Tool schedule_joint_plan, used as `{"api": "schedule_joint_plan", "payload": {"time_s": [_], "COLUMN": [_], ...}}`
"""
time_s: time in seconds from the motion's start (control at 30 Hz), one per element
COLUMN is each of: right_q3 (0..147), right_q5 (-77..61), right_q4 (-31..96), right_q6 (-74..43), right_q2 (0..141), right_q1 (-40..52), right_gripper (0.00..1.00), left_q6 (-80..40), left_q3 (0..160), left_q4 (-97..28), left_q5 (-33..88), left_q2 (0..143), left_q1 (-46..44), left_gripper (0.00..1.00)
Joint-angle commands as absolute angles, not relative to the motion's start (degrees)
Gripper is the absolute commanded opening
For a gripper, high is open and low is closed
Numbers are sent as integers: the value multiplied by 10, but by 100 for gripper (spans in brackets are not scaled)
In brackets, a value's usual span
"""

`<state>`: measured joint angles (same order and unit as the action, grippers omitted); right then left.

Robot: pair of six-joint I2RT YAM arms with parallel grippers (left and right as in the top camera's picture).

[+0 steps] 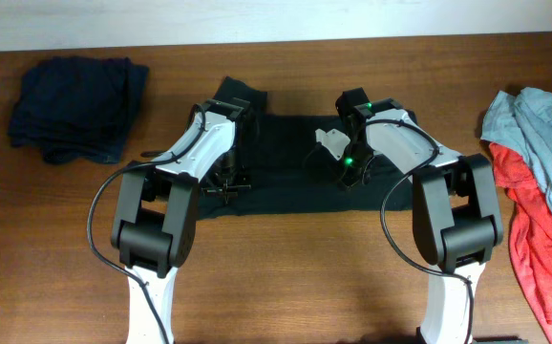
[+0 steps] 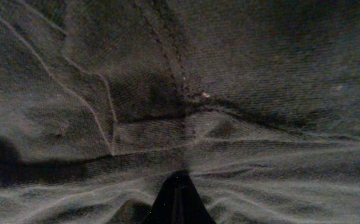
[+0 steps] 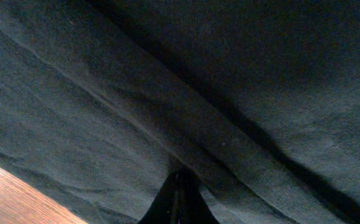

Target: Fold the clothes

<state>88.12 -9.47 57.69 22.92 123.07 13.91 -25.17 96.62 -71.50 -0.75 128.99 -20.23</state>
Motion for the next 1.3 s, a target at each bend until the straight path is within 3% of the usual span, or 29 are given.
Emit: {"api": "schedule_joint_plan", "payload": {"time_s": [0.0,0.93,1.27], "right_q3": [883,933,932], "right_q5": [-84,-102,-242], "right_q4": [575,577,612], "right_q6": [231,216,241], "right_q2": [1234,1234,1234], "right_q1": [138,138,139], "right_gripper": [4,4,4], "left_q6": [-261,-260,-256], "left_q3": [957,957,957], "left_q4": [-706,-713,-712], "left_q5": [-29,-29,-29], "left_q2": [1296,1296,1296], "left_q1": [-197,-197,-197], "left_gripper": [0,0,0]}}
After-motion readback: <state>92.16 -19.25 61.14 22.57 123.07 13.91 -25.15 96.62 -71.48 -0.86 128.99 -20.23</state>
